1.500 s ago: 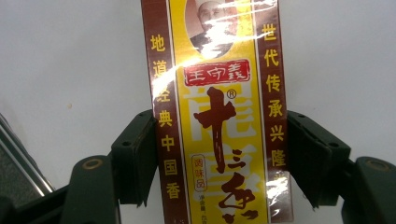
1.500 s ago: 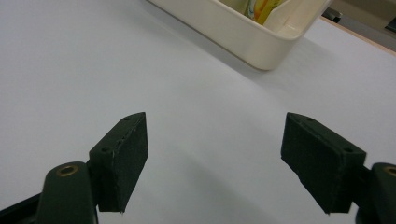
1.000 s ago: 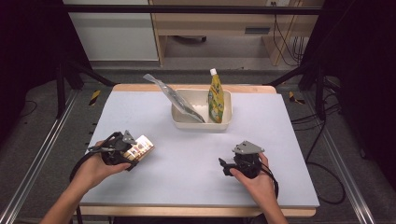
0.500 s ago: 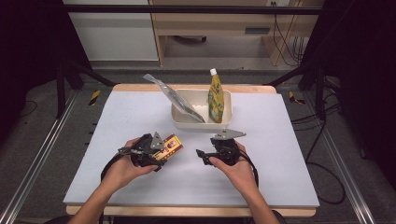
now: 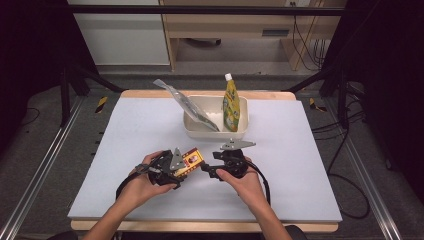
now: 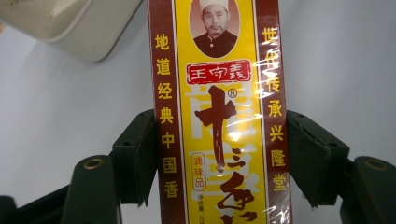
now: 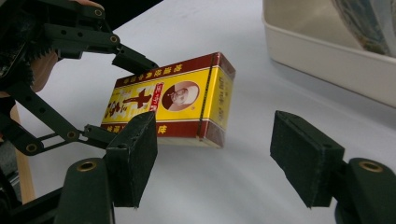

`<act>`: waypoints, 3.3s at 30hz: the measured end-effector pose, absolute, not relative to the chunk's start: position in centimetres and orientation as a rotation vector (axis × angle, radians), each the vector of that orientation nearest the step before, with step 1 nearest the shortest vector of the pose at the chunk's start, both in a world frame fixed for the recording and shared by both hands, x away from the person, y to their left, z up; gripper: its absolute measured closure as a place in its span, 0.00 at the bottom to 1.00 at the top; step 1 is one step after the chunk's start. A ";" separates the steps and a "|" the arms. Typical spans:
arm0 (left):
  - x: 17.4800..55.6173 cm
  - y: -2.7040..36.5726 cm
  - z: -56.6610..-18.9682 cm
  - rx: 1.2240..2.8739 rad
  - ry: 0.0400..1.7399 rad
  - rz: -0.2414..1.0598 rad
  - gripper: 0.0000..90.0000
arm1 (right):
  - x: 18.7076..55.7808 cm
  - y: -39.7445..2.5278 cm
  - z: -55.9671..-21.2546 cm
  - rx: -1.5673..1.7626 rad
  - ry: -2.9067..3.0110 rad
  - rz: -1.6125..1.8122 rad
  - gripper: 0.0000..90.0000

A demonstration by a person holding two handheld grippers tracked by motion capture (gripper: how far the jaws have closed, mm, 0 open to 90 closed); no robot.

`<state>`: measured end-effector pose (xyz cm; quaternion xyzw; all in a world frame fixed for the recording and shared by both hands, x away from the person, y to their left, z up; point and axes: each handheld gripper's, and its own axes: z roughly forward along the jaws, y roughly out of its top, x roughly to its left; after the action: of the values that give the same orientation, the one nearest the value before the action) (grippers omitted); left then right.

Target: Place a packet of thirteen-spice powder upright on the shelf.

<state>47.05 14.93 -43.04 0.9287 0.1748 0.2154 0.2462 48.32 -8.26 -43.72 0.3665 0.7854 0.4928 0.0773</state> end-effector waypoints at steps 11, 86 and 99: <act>46.4 13.8 -43.5 2.530 0.410 0.590 0.35 | 48.5 -8.0 -44.3 1.124 2.386 1.467 0.37; 46.3 12.2 -41.6 2.313 0.383 0.767 0.35 | 48.5 -8.6 -38.8 1.305 2.295 1.614 0.76; 46.4 15.1 -40.6 2.222 0.547 0.674 0.17 | 48.3 -9.7 -35.5 1.268 2.229 1.368 0.76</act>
<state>46.41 15.11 -40.61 0.8657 0.2131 0.2626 0.3691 48.33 -9.72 -35.53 0.4333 0.7616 0.4674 0.1174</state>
